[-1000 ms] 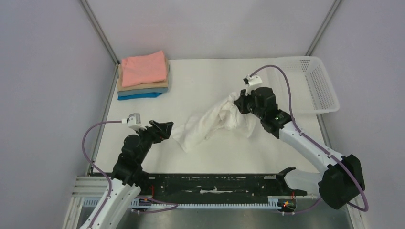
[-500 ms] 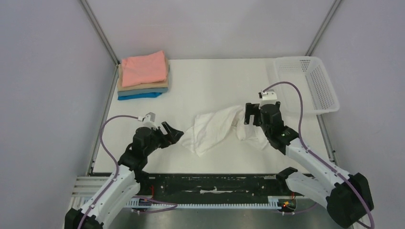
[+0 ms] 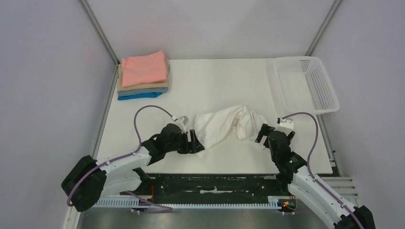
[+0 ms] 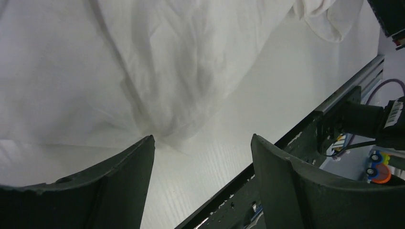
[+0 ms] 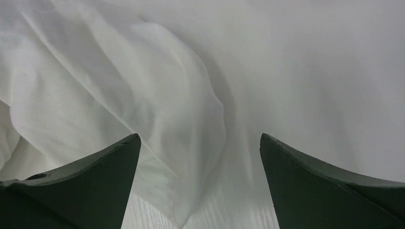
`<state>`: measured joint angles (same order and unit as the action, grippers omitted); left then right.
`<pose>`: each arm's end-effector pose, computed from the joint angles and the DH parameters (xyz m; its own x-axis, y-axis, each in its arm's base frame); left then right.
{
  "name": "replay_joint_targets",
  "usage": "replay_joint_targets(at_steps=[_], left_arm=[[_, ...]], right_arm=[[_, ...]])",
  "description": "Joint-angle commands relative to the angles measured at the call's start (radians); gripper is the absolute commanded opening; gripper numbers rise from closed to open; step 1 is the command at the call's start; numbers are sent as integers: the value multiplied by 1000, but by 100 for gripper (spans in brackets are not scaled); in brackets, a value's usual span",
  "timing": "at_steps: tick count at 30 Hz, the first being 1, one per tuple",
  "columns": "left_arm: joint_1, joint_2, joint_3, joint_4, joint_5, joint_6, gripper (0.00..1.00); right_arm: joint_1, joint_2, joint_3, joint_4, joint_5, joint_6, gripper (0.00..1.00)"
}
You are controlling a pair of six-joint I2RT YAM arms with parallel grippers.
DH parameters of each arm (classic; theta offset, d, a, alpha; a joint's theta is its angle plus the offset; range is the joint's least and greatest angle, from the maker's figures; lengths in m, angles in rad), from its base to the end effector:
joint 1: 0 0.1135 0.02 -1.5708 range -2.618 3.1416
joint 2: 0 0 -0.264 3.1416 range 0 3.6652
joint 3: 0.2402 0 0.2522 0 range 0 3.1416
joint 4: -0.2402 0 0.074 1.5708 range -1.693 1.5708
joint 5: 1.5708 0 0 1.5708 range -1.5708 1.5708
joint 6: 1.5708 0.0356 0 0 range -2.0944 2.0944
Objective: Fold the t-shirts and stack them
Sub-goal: Flatten out the tshirt
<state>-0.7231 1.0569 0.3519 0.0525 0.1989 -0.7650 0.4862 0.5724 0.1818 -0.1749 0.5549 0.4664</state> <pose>0.1469 -0.1391 0.1642 -0.8591 -0.1472 -0.4901 0.2376 0.7335 -0.6368 0.1285 0.0467 0.1628 -0.4249 0.2078 -0.8811 0.2096 0.9694 0.1275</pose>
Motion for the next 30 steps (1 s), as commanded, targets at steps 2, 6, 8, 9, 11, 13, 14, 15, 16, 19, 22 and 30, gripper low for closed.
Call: replay_joint_targets(at_steps=[2, 6, 8, 9, 11, 13, 14, 15, 16, 19, 22, 30], left_arm=[[-133, 90, 74, -19, -152, 1, 76], [-187, 161, 108, -96, -271, -2, 72], [-206, 197, 120, -91, -289, -1, 69], [-218, 214, 128, -81, -292, 3, 67], [-231, 260, 140, -58, -299, 4, 61], [-236, 299, 151, -23, -307, 4, 47], [-239, 313, 157, -12, -315, 4, 33], [-239, 320, 163, -12, -325, 6, 15], [-238, 317, 163, -12, -339, 1, 3], [-238, 244, 146, -13, -380, -4, 2], [-238, 106, 110, -37, -445, -11, 2], [-237, -116, 95, -204, -563, 22, 2]], right_arm=[[-1, -19, -36, 29, 42, 110, 98], [-1, -27, -44, 26, 37, 119, 98], [0, -39, -56, 30, 28, 124, 98], [0, -44, -64, 36, 24, 124, 98], [0, -53, -75, 38, 16, 122, 98], [-1, -57, -79, 33, 4, 117, 98], [0, -62, -82, 27, -1, 118, 98], [0, -65, -82, 23, -5, 118, 98], [0, -71, -82, 15, -14, 117, 98], [0, -97, -90, 5, -38, 120, 98], [0, -121, -96, 3, -42, 117, 98], [0, -30, -122, 106, -105, 115, 87]])
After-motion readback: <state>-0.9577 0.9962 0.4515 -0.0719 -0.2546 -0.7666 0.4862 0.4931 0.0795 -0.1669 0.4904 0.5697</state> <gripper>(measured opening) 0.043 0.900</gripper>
